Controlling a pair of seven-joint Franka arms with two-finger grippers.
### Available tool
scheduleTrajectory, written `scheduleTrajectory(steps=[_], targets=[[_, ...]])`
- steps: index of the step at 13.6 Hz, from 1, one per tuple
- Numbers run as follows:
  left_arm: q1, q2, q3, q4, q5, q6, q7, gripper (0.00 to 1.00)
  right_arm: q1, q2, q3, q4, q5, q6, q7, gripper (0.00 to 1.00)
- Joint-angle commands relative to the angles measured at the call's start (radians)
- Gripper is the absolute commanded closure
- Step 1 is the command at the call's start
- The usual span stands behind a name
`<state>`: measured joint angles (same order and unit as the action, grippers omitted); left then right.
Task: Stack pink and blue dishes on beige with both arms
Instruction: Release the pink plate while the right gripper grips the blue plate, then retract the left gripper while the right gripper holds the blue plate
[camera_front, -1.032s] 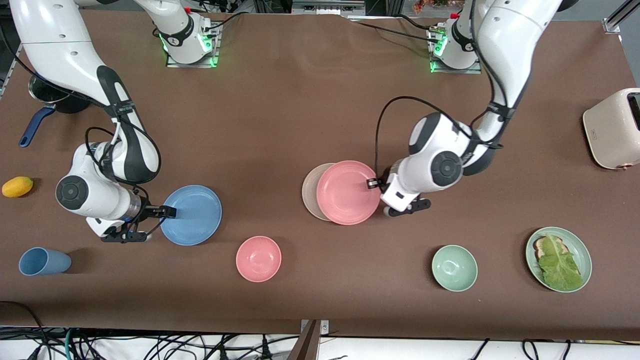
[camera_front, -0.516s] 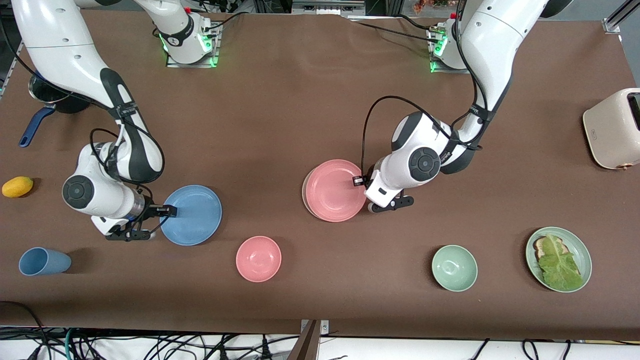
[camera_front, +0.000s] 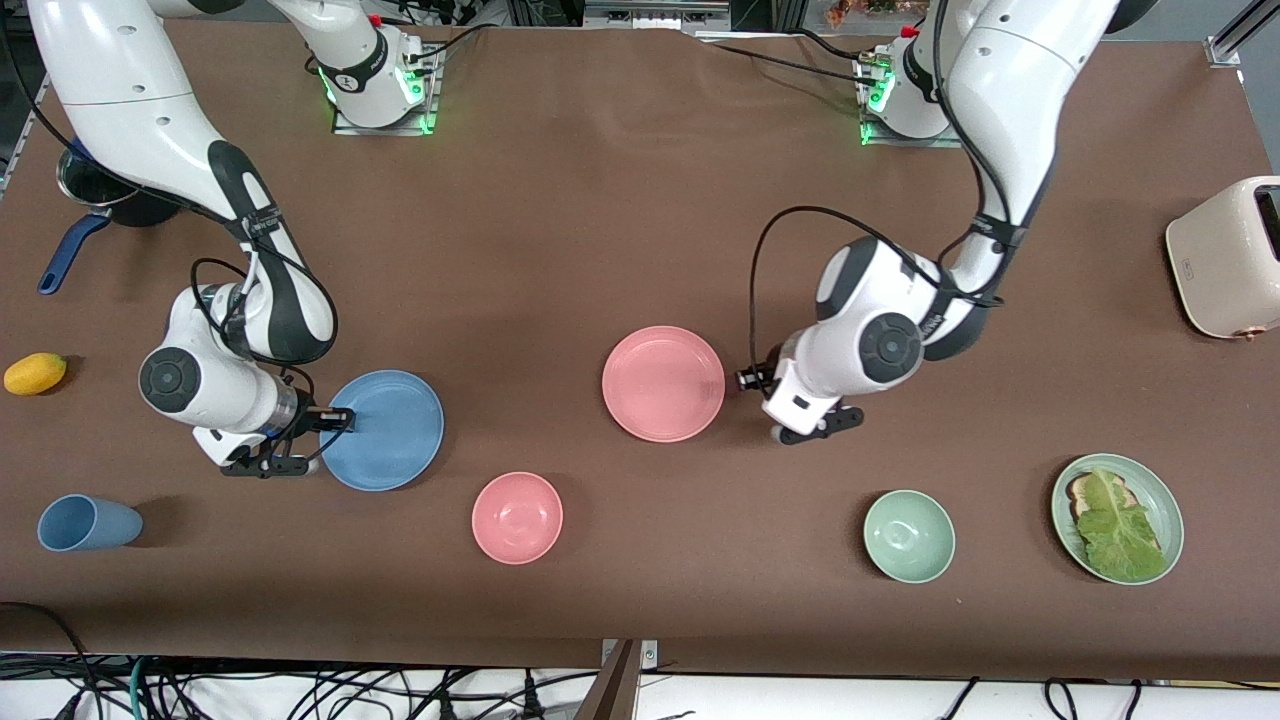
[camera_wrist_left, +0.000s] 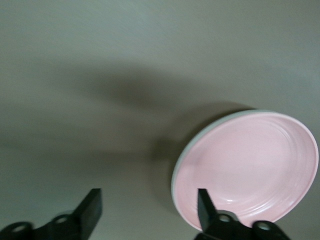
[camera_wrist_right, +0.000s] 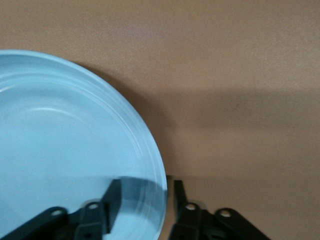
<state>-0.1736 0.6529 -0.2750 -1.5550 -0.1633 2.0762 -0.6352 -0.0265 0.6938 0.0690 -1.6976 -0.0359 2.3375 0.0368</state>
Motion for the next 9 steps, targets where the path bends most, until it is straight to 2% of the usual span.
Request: scheduleTrajectory(steps=[1,2,5,7,9], targets=[[0.071,-0.027,-0.007,0.027,0.040,-0.094,0.067,0.00,-0.009,-0.014,0.008,-0.013,-0.010,0.006,-0.011,0.91],[0.095,-0.041,-0.006,0.027,0.041,-0.113,0.095,0.00,-0.010,-0.013,0.009,-0.013,-0.010,0.006,-0.018,1.00],[0.178,-0.067,-0.007,0.020,0.042,-0.194,0.146,0.00,-0.007,-0.033,0.012,0.016,-0.013,-0.004,-0.023,1.00],[0.229,-0.078,-0.006,0.021,0.063,-0.219,0.167,0.00,-0.001,-0.043,0.020,0.083,-0.010,-0.102,-0.021,1.00],[0.256,-0.079,-0.006,0.013,0.097,-0.220,0.213,0.00,0.019,-0.048,0.034,0.212,-0.007,-0.244,-0.020,1.00]])
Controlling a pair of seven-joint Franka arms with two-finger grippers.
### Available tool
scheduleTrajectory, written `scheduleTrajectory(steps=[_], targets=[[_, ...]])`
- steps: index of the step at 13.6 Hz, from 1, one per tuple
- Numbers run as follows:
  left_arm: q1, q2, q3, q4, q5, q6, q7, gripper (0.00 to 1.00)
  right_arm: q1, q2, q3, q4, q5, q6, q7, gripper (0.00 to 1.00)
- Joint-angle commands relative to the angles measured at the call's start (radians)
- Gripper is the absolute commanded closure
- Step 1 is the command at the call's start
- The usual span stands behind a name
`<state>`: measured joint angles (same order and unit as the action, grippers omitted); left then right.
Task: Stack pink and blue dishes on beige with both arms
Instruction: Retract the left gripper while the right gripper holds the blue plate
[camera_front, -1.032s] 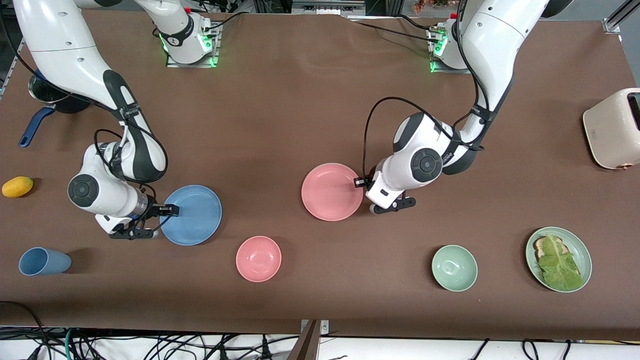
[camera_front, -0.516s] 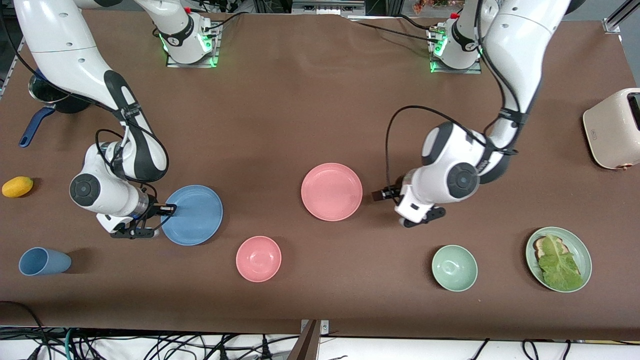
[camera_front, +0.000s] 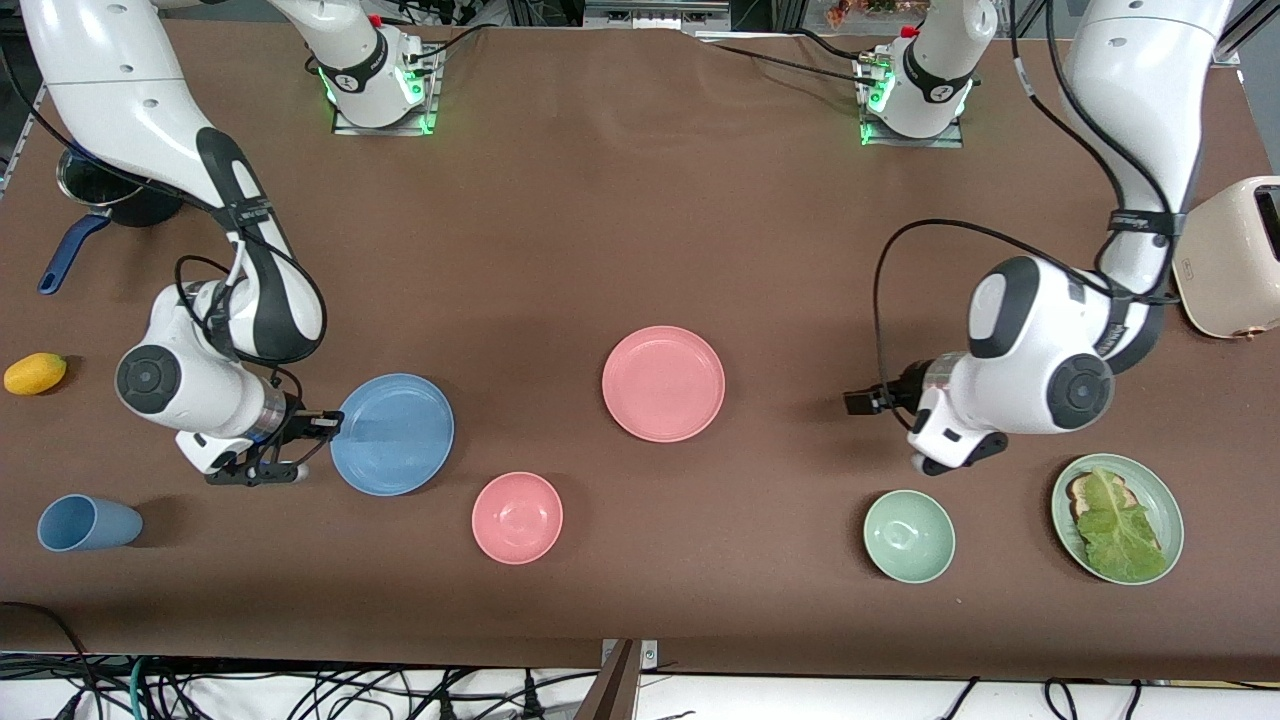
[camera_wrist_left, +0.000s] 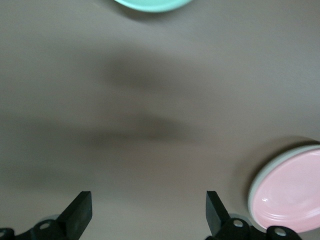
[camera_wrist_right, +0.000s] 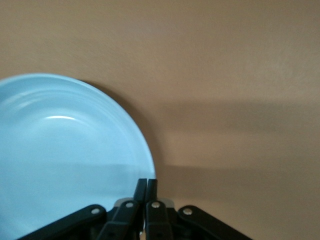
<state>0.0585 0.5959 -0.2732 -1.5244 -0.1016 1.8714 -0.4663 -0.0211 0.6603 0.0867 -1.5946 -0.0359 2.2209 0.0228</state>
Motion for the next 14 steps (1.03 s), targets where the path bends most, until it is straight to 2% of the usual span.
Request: scheduleTrajectory(steps=[1,3,5,7,8,9,10,11,12,14], targets=[[0.053,-0.022,-0.007,-0.017,0.039,-0.015,0.073,0.00,0.030,-0.015,0.016,0.163,-0.004,-0.188,-0.004,1.00],[0.087,-0.028,-0.001,-0.017,0.046,-0.035,0.113,0.00,0.088,-0.015,0.024,0.223,-0.001,-0.268,0.044,1.00],[0.142,-0.048,-0.003,-0.017,0.088,-0.055,0.129,0.00,0.142,-0.015,0.024,0.246,-0.004,-0.285,0.127,1.00],[0.143,-0.129,0.012,-0.081,0.091,-0.051,0.130,0.00,0.133,-0.011,0.022,0.248,-0.006,-0.277,0.114,1.00],[0.123,-0.155,0.046,-0.086,0.114,-0.054,0.132,0.00,0.122,-0.007,0.019,0.246,-0.004,-0.276,0.076,1.00],[0.068,-0.194,0.107,-0.098,0.117,-0.057,0.124,0.00,0.100,-0.002,0.018,0.243,-0.004,-0.271,0.036,0.88],[-0.001,-0.243,0.200,-0.115,0.115,-0.067,0.126,0.00,0.066,0.011,0.016,0.242,-0.005,-0.250,-0.009,0.73],[-0.038,-0.298,0.253,-0.141,0.112,-0.086,0.132,0.00,0.029,0.022,0.018,0.231,-0.002,-0.225,-0.062,0.35],[-0.039,-0.338,0.259,-0.154,0.112,-0.092,0.140,0.00,0.004,0.036,0.019,0.213,0.001,-0.196,-0.104,0.15],[-0.029,-0.396,0.261,-0.157,0.114,-0.138,0.230,0.00,-0.020,0.044,0.019,0.154,0.004,-0.140,-0.116,0.10]])
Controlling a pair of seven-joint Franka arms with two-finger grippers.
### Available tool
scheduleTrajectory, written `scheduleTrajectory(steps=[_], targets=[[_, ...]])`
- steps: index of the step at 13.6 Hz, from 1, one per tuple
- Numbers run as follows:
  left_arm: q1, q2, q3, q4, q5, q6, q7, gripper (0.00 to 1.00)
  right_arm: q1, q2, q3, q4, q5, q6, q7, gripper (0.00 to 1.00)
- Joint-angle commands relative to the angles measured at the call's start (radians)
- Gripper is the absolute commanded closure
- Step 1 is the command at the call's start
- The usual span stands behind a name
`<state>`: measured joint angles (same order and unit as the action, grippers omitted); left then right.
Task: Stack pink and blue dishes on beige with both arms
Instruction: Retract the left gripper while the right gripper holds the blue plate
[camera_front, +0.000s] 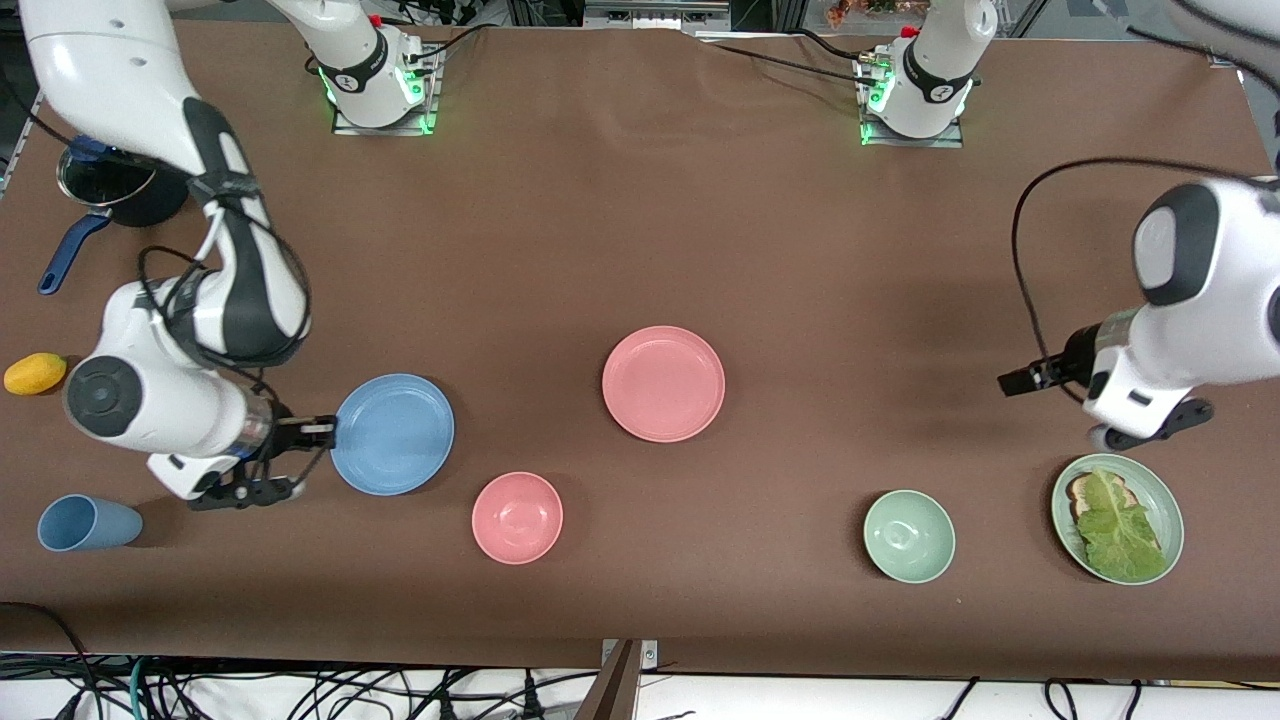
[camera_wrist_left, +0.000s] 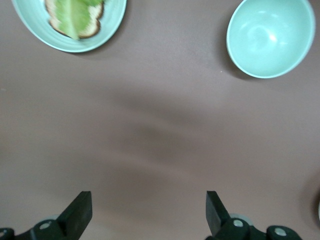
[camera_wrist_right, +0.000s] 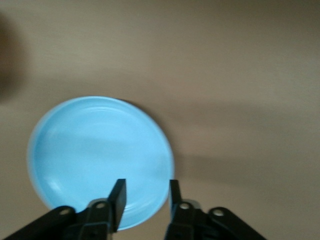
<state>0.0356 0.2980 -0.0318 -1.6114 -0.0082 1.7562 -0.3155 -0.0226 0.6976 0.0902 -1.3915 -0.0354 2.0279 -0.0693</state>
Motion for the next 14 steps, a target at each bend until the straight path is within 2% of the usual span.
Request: scheduleTrajectory(steps=[1,5,7,9,10,14], targets=[[-0.003,-0.124,0.021,-0.070,0.016,-0.052,0.128,0.00,-0.020,0.006,0.014,-0.072,0.011,0.078,-0.017,0.11],[0.000,-0.197,0.021,-0.067,0.014,-0.165,0.229,0.00,-0.019,0.014,0.016,-0.132,0.015,0.146,-0.006,0.14],[0.018,-0.224,0.021,-0.065,0.011,-0.178,0.292,0.00,-0.017,0.014,0.016,-0.185,0.015,0.208,-0.007,0.24],[0.017,-0.250,0.020,-0.055,0.010,-0.175,0.329,0.00,-0.022,0.016,0.016,-0.230,0.014,0.274,-0.009,0.30],[0.010,-0.270,0.020,-0.053,0.010,-0.172,0.332,0.00,-0.022,0.020,0.016,-0.237,0.014,0.282,-0.009,0.38],[0.009,-0.280,0.020,-0.019,0.011,-0.169,0.332,0.00,-0.022,0.020,0.016,-0.238,0.014,0.275,-0.006,1.00]])
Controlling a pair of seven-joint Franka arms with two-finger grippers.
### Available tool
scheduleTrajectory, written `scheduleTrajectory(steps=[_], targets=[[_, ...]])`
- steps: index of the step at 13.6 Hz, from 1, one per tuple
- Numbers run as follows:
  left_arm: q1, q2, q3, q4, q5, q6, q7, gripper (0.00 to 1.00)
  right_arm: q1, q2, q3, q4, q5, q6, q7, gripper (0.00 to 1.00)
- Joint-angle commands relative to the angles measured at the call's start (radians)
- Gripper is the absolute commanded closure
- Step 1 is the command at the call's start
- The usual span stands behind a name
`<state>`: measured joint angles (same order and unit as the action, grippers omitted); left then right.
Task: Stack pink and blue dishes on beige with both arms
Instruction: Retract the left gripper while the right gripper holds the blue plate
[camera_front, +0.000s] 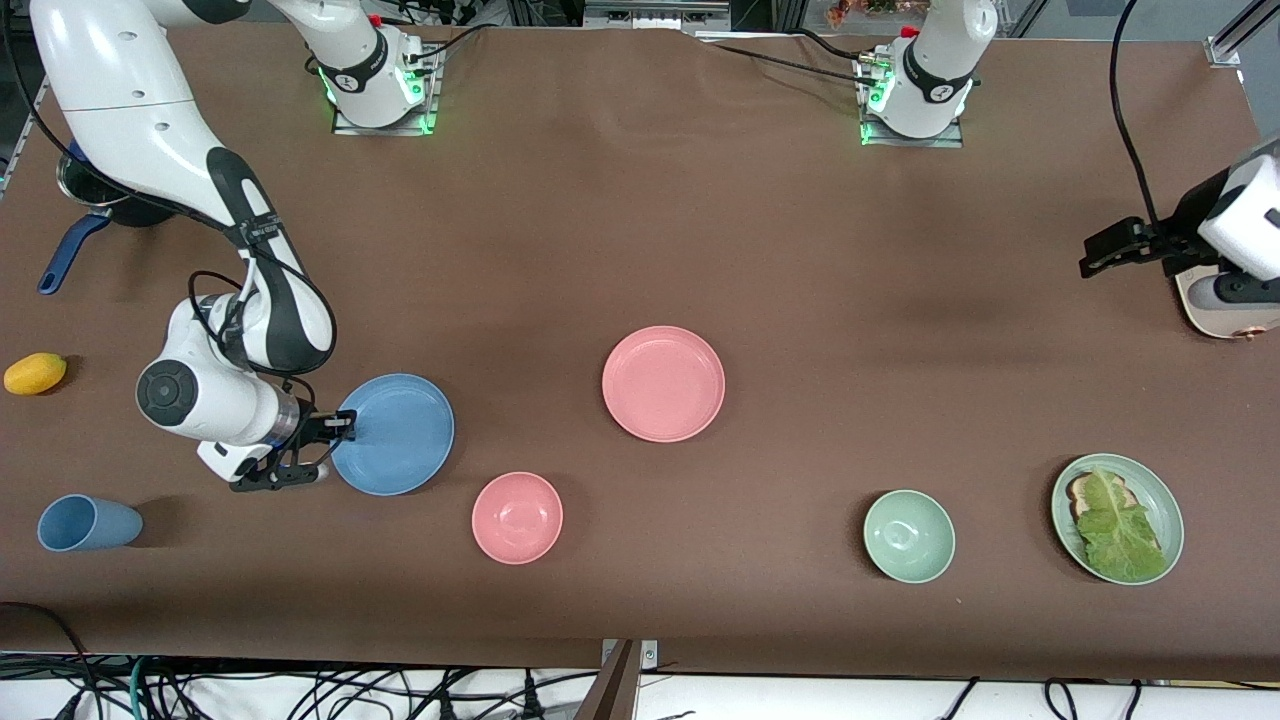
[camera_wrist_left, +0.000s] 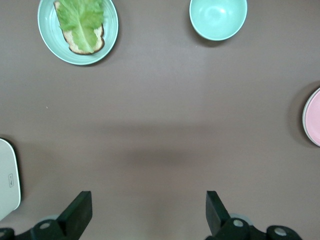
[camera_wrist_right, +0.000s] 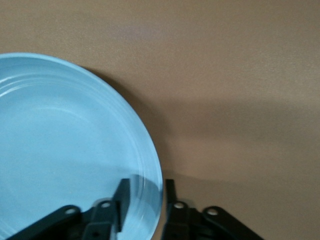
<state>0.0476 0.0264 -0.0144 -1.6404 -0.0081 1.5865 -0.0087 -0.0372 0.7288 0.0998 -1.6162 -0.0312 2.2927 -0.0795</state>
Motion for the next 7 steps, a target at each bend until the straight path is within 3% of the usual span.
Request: scheduleTrajectory(steps=[1,5,7], targets=[[-0.003,-0.008,-0.001,0.011,0.013,0.001,0.026,0.00,-0.006,-0.011,0.006,-0.013,0.011,0.010,0.004,1.00],[-0.011,0.020,-0.010,0.048,0.027,0.001,0.024,0.00,-0.004,-0.023,0.008,0.024,0.007,-0.015,-0.008,1.00],[-0.011,0.020,-0.009,0.050,0.025,0.001,0.026,0.00,0.011,-0.026,0.009,0.158,0.005,-0.157,-0.013,1.00]])
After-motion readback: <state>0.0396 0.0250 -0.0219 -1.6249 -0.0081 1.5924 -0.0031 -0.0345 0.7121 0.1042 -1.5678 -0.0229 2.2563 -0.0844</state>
